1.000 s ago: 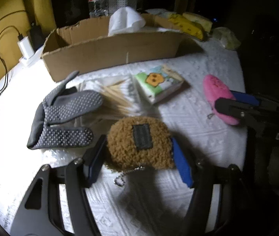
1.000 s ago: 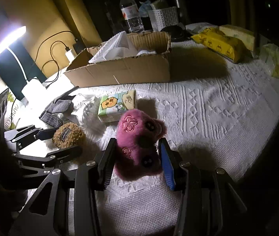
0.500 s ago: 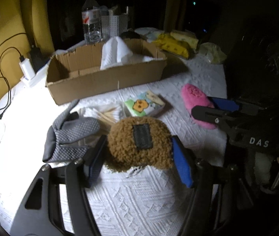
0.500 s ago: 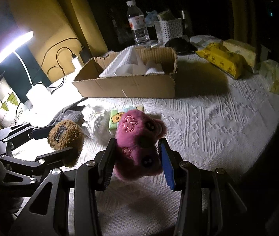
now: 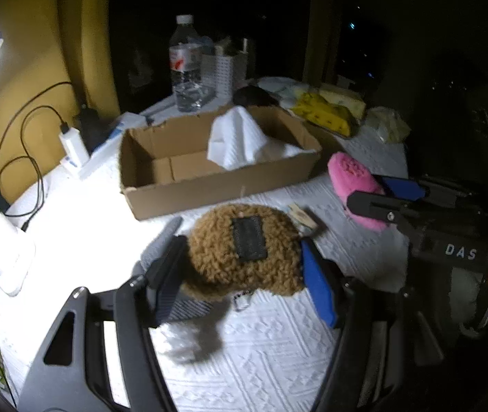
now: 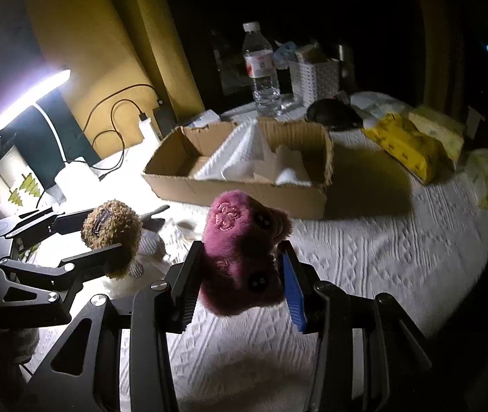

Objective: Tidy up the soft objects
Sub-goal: 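Carry the pink plush in the right tool while the left tool carries the brown pouch to the box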

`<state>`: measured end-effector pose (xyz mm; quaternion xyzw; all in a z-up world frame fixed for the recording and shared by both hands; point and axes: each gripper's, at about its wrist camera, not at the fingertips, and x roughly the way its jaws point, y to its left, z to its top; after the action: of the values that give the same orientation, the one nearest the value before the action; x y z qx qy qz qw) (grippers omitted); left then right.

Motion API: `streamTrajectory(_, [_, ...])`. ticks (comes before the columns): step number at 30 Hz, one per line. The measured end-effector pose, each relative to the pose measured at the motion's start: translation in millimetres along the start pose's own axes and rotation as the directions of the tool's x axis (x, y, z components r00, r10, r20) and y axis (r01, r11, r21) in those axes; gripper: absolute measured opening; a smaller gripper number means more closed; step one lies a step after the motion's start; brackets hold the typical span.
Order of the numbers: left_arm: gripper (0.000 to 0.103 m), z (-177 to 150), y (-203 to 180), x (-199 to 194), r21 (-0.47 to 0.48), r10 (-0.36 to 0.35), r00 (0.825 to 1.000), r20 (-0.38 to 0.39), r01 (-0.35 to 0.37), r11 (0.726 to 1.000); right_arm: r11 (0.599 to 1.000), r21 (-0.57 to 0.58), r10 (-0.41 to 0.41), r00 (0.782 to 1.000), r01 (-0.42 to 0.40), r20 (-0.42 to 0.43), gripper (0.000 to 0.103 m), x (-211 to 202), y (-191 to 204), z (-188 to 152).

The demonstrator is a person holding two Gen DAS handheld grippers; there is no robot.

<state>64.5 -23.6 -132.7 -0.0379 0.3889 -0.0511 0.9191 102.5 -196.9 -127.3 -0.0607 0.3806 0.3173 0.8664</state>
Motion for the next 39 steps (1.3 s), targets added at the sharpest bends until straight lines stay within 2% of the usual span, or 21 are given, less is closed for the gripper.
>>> streamTrajectory(13, [0.065,26,33,5,-0.045,0.049,0.998,0.038,-0.048,0.998,0.998,-0.056,0.035,0.999,-0.035,0.006,0.045,22,15,38])
streamTrajectory(28, [0.065,44,62,24,-0.111,0.104,0.993,0.049,-0.098,0.989,0.986,-0.119,0.118,0.993,-0.118,-0.006,0.045,62,33,72])
streamTrajectory(39, [0.065,63,76,42,-0.117,0.139,0.99,0.035,-0.134,0.984,0.984,-0.105,0.142,0.99,-0.144,-0.026,0.045,103,28,96])
